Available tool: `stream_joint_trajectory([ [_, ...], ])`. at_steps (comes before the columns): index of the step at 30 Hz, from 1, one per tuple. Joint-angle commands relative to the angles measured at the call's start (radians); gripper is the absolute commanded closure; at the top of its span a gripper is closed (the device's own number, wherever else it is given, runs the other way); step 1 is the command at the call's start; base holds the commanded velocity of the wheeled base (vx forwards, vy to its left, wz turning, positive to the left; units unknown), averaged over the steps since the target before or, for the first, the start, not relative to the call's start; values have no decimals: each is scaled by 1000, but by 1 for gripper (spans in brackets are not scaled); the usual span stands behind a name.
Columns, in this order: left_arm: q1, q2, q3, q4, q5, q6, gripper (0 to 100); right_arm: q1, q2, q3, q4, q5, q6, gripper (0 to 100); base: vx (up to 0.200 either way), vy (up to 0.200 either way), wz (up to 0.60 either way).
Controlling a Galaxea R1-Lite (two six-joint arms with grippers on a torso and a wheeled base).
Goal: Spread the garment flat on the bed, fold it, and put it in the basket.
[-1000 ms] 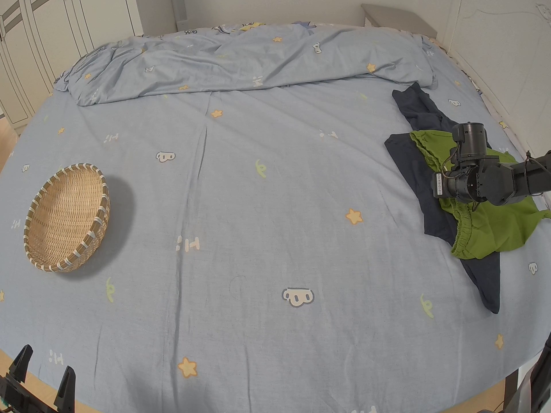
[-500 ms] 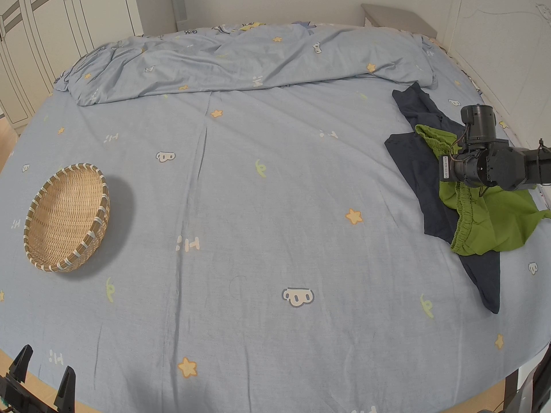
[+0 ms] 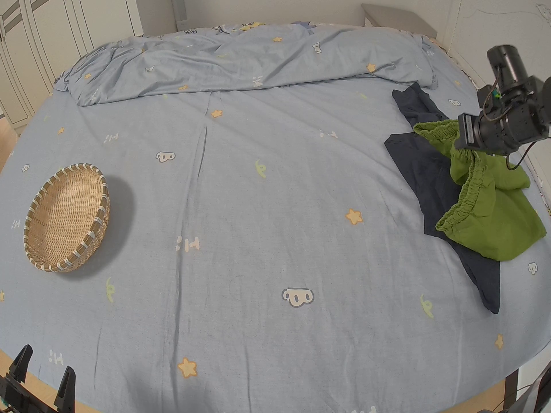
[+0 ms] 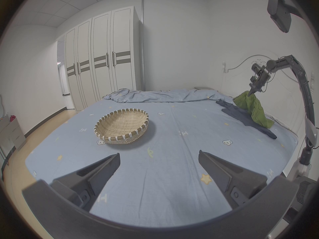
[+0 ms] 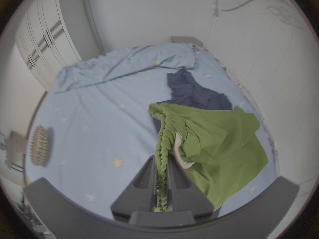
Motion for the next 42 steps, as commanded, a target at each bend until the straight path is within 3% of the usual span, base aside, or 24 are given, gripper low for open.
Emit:
stream_joint_trajectory([
  [1, 0, -10, 16, 0, 0, 0, 0, 85, -89, -202, 234, 183, 176, 100, 0, 0, 0],
  [2, 0, -10, 16, 0, 0, 0, 0, 85, -89, -202, 234, 183, 176, 100, 0, 0, 0],
  [6, 0, -10, 16, 0, 0, 0, 0, 212, -92, -202, 247, 180, 224, 100, 0, 0, 0],
  [8, 0, -10, 16, 0, 0, 0, 0, 217, -92, -202, 247, 180, 224, 100, 0, 0, 0],
  [9, 0, -10, 16, 0, 0, 0, 0, 324, -89, -202, 237, 170, 267, 100, 0, 0, 0],
  [11, 0, -10, 16, 0, 0, 0, 0, 367, -83, -202, 231, 161, 288, 100, 0, 0, 0],
  [12, 0, -10, 16, 0, 0, 0, 0, 455, -72, -202, 223, 132, 328, 100, 0, 0, 0],
  [16, 0, -10, 16, 0, 0, 0, 0, 583, -15, -202, 183, 64, 377, 100, 0, 0, 0],
  [18, 0, -9, 16, 0, 0, 0, 0, 654, 0, -174, 109, 23, 397, 100, 0, 0, 0],
  [23, 0, -10, 16, 0, 0, 0, 0, 748, 12, -68, -96, 5, 402, 100, 0, 0, 0],
  [24, 0, -10, 16, 0, 0, 0, 0, 786, 49, -19, -234, -6, 402, 100, 0, 0, 0],
  [28, 0, -10, 16, 0, 0, 0, 0, 826, 100, 9, -335, -55, 400, 100, 0, 0, 0],
  [29, 0, -10, 16, 0, 0, 0, 0, 852, 153, 1, -368, -95, 400, 100, 0, 0, 0],
  [32, 0, -9, 16, 0, 0, 0, 0, 873, 213, -12, -386, -107, 402, 100, 0, 0, 0],
  [42, 0, -10, 16, 0, 0, 0, 0, 835, 319, -26, -483, -143, 379, 100, 0, 0, 0],
])
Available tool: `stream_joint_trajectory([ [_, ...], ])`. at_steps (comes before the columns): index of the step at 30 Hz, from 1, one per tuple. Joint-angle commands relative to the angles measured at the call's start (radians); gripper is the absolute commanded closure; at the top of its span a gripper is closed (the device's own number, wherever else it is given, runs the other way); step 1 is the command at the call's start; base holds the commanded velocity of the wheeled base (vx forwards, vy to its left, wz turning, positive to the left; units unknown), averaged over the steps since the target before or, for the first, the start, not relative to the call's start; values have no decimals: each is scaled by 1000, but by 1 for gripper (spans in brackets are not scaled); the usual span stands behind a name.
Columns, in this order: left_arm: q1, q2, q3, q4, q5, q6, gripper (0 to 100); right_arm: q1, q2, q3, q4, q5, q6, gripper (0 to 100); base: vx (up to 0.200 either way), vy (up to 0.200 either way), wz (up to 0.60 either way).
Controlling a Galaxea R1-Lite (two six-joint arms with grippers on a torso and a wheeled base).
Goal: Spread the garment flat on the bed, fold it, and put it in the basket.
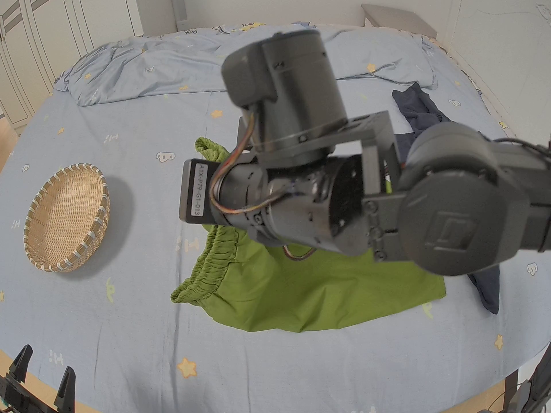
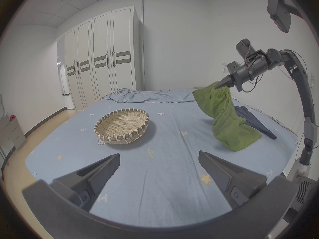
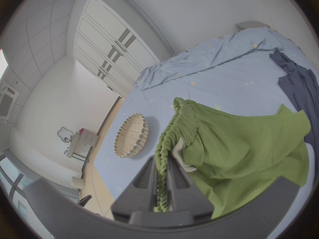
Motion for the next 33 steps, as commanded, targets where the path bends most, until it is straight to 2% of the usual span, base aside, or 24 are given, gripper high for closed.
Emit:
stream_joint_trajectory([
  [1, 0, -10, 16, 0, 0, 0, 0, -22, 78, -17, -37, -2, -18, 100, 0, 0, 0],
  [7, 0, -10, 16, 0, 0, 0, 0, -27, 92, -23, -48, -2, -30, 100, 0, 0, 0],
  [8, 0, -10, 16, 0, 0, 0, 0, -25, 92, -25, -46, -2, -30, 0, 0, 0, 0],
  [20, 0, -9, 16, -1, -9, 1, 0, -24, 107, 32, -46, -4, -57, 0, 0, 0, 0],
  [23, 3, -10, 18, -3, -17, 31, 0, -33, 87, 79, -48, -5, -54, 0, 0, 0, 0],
  [24, 3, -10, 16, -6, -18, 86, 0, -76, 1, 153, -49, -5, -47, 0, 0, 0, 0],
  [30, 3, -12, 18, -21, -40, 98, 0, -165, -151, 333, -77, 7, -45, 0, 0, 0, 0],
  [31, -1, 7, -154, -139, -37, 21, 0, -211, -206, 417, -121, 15, -47, 0, 0, 0, 0],
  [32, -33, 61, -340, -211, -24, -123, 0, -226, -229, 458, -147, 24, -50, 0, 0, 0, 0],
  [33, -96, 143, -472, -201, -21, -244, 0, -238, -246, 489, -172, 33, -50, 0, 0, 0, 0],
])
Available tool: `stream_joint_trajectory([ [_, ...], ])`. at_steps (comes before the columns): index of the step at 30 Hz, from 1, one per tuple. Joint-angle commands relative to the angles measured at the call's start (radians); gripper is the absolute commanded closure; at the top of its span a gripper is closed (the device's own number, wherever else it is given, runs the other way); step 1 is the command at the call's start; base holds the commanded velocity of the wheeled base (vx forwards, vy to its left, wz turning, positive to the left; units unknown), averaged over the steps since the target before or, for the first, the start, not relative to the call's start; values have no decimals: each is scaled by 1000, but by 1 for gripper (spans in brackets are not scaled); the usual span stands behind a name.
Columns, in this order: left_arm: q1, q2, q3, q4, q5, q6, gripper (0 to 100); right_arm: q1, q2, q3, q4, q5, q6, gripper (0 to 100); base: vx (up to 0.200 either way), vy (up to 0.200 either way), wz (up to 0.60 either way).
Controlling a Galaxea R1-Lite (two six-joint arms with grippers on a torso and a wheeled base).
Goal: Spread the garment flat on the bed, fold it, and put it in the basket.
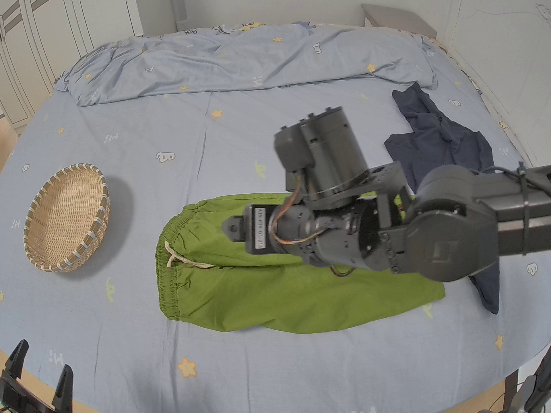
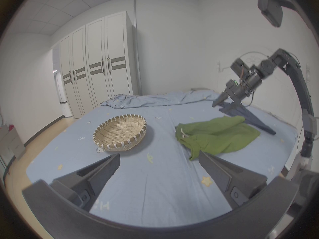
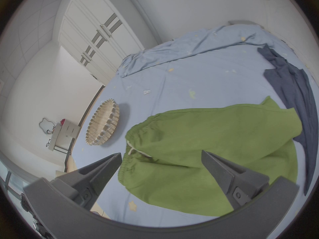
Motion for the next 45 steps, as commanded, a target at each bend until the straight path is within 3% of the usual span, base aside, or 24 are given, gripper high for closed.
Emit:
stream_joint_trajectory([
  [1, -161, 243, -575, -100, 6, -372, 0, -141, -233, 253, -121, 43, -1, 0, 0, 0, 0],
  [3, -185, 316, -636, 39, -24, -335, 0, -170, -264, 292, -147, 67, 0, 0, 0, 0, 0],
  [5, -193, 386, -602, 194, -144, -244, 0, -205, -322, 342, -158, 92, 4, 0, 0, 0, 0],
  [6, -197, 468, -564, 208, -222, -231, 0, -241, -353, 371, -158, 113, 4, 0, 0, 0, 0],
  [8, -199, 597, -479, 173, -308, -231, 0, -306, -402, 425, -159, 168, 5, 0, 0, 0, 0],
  [9, -199, 616, -464, 162, -314, -231, 0, -314, -409, 434, -159, 178, 5, 0, 0, 0, 0],
  [10, -197, 714, -386, 73, -331, -221, 0, -368, -451, 488, -159, 236, 5, 0, 0, 0, 0],
  [12, -216, 823, -275, -82, -340, -212, 0, -454, -488, 548, -158, 294, 2, 0, 0, 0, 0],
  [16, -262, 932, -111, -336, -357, -100, 0, -541, -524, 618, -147, 319, 7, 0, 0, 0, 0],
  [21, -256, 1171, -94, -372, -359, -48, 0, -592, -551, 652, -162, 365, 68, 0, 0, 0, 0],
  [24, -247, 1277, -79, -404, -353, -13, 0, -613, -577, 664, -171, 395, 62, 0, 0, 0, 0],
  [29, -244, 1364, 16, -599, -357, 65, 0, -679, -620, 781, -309, 552, 43, 0, 0, 0, 0],
  [36, -240, 1407, 16, -683, -363, 153, 0, -699, -627, 830, -428, 563, 43, 0, 0, 0, 0],
  [41, -244, 1429, -8, -685, -365, 153, 0, -698, -647, 833, -428, 566, 43, 0, 0, 0, 0],
  [45, -224, 1522, -82, -701, -409, 133, 0, -699, -643, 839, -429, 566, 45, 0, 0, 0, 0],
])
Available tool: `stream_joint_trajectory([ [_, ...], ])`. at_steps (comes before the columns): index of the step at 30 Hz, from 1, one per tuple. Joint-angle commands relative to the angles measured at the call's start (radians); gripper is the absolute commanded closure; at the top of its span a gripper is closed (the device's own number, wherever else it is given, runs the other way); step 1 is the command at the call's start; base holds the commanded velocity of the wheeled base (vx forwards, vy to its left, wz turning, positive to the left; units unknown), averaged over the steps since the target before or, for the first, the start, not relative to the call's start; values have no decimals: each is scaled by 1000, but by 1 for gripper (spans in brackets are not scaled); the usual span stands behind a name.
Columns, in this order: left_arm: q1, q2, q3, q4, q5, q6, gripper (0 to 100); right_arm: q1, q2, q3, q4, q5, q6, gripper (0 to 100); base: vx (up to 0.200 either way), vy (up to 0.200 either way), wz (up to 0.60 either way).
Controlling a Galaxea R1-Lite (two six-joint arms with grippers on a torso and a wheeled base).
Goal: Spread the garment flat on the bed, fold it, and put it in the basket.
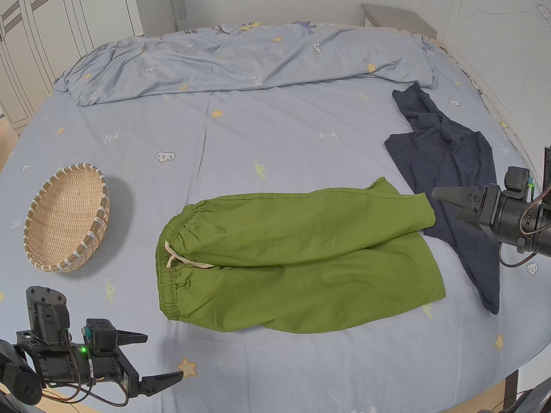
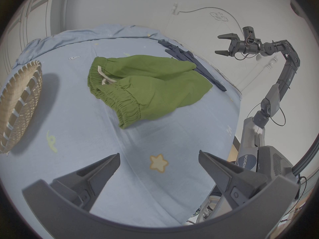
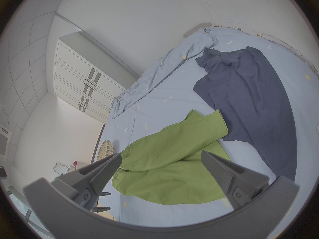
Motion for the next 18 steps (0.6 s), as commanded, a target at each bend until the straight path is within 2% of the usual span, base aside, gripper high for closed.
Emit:
stream_joint_trajectory([
  [1, 30, 127, -59, -26, -44, -19, 0, -3, -11, 10, -1, 1, 1, 0, 0, 0, 0],
  [5, 46, 193, -58, -118, -78, -19, 0, -3, -16, 18, -1, 1, -1, 0, 0, 0, 0],
  [11, 73, 286, -41, -229, -81, -18, 0, -3, -14, 25, -3, -1, -4, 0, 0, 0, 0],
  [18, 79, 389, -36, -433, -81, -19, 0, -12, -16, 30, -6, -2, -4, 0, 0, 0, 0],
])
